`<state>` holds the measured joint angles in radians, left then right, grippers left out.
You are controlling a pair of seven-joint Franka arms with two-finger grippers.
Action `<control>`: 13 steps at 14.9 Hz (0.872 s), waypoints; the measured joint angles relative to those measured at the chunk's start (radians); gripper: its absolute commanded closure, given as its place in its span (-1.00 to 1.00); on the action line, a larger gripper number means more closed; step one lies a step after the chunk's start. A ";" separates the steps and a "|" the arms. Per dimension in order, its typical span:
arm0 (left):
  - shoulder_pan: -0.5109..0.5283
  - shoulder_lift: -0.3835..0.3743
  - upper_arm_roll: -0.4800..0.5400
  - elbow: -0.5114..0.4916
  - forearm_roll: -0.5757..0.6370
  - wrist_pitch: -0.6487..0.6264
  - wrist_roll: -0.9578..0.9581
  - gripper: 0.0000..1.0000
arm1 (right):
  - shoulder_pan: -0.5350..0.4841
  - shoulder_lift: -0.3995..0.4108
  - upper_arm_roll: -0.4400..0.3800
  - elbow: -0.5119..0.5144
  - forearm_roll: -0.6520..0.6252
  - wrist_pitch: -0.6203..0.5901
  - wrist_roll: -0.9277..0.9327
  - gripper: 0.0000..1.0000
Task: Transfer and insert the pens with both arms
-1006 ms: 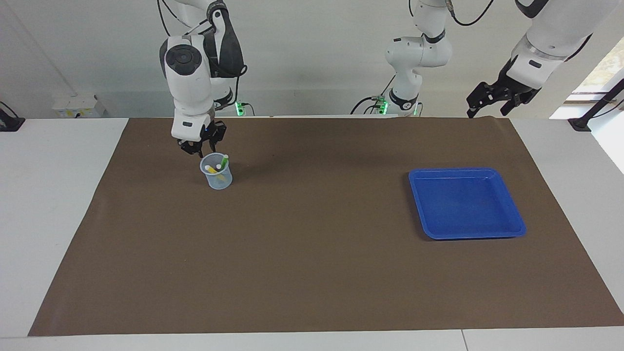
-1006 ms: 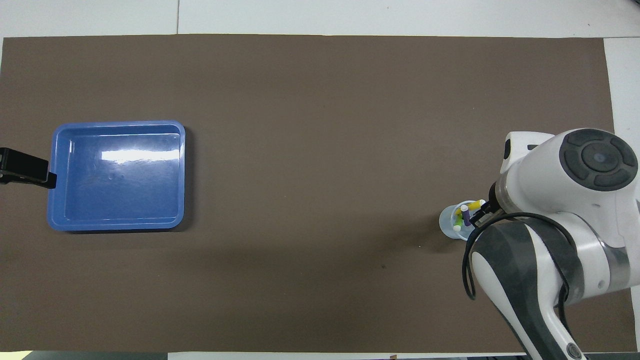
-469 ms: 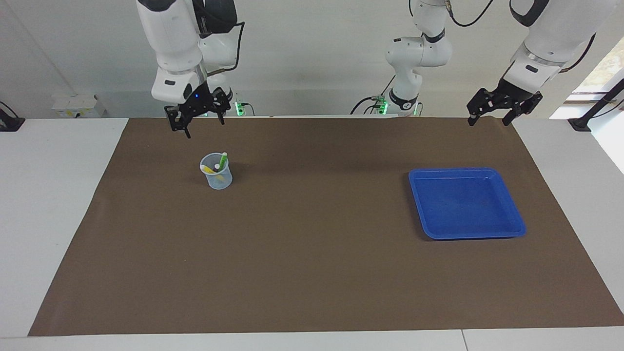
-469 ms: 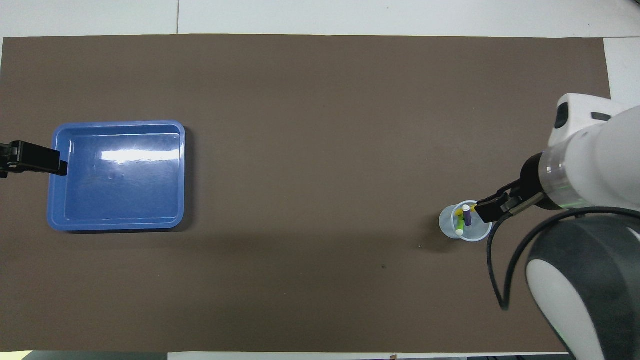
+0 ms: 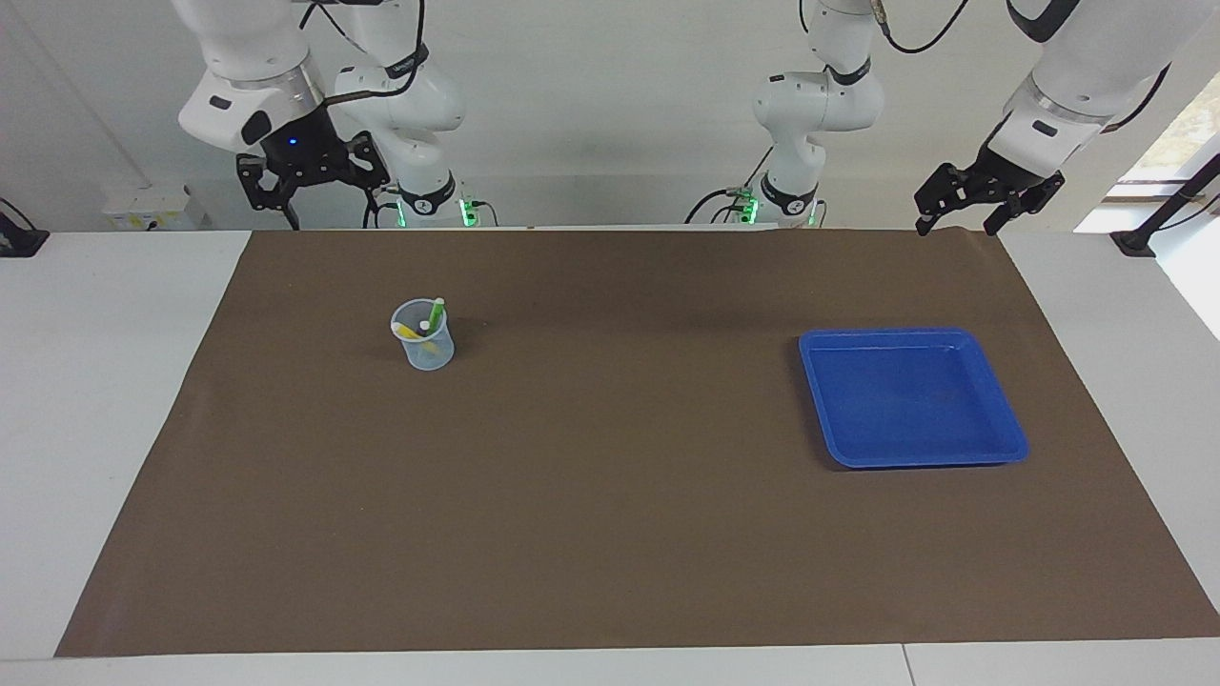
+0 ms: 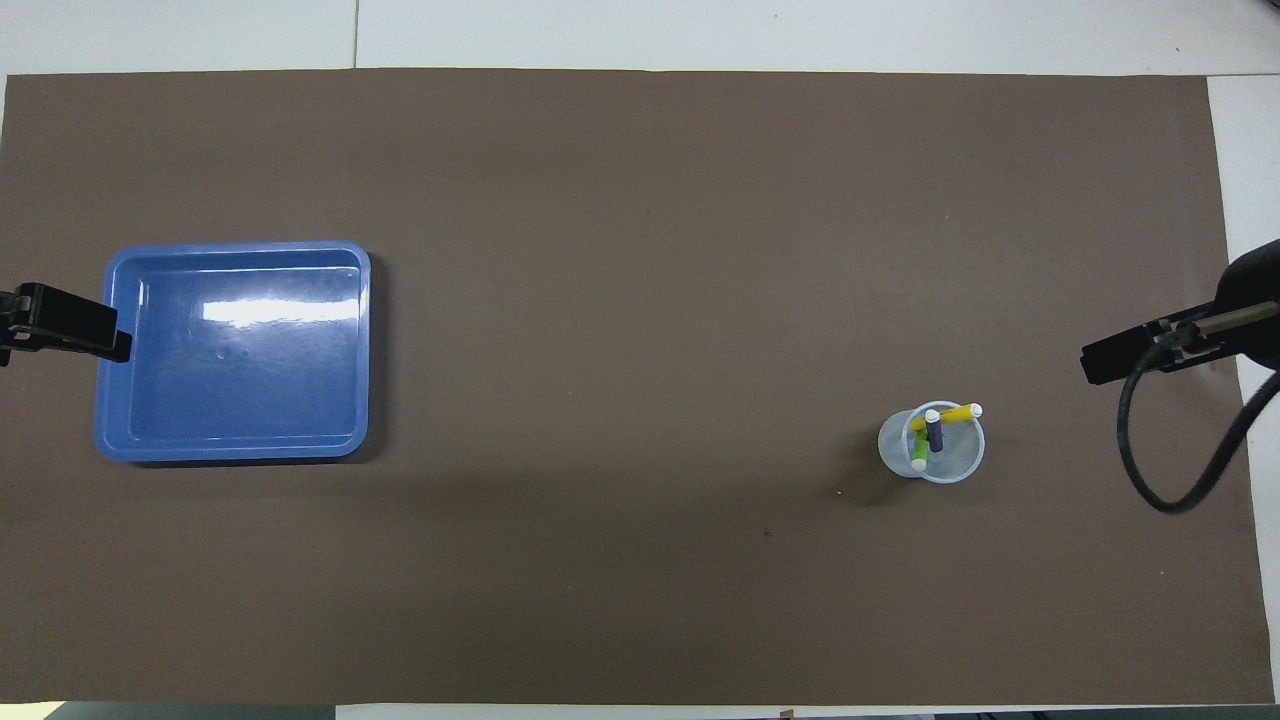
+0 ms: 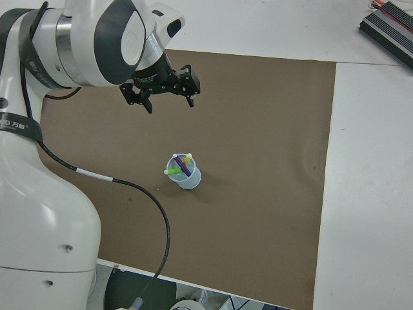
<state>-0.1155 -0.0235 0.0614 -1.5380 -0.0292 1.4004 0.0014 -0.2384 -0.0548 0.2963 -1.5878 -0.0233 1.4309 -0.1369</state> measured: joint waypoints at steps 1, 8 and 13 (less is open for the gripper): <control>0.000 0.006 0.000 -0.001 0.000 0.000 0.000 -1.00 | 0.002 0.008 0.000 -0.002 -0.001 -0.001 0.029 -1.00; 0.001 0.011 0.001 0.000 0.000 0.000 0.000 -1.00 | 0.112 0.056 -0.168 -0.007 -0.003 -0.006 0.069 -1.00; 0.003 0.011 0.002 0.000 0.000 0.000 0.000 -1.00 | 0.155 0.049 -0.209 0.000 -0.003 -0.003 0.069 -1.00</control>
<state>-0.1123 -0.0126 0.0633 -1.5376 -0.0292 1.4007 0.0012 -0.0837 -0.0055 0.0877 -1.5883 -0.0264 1.4281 -0.0675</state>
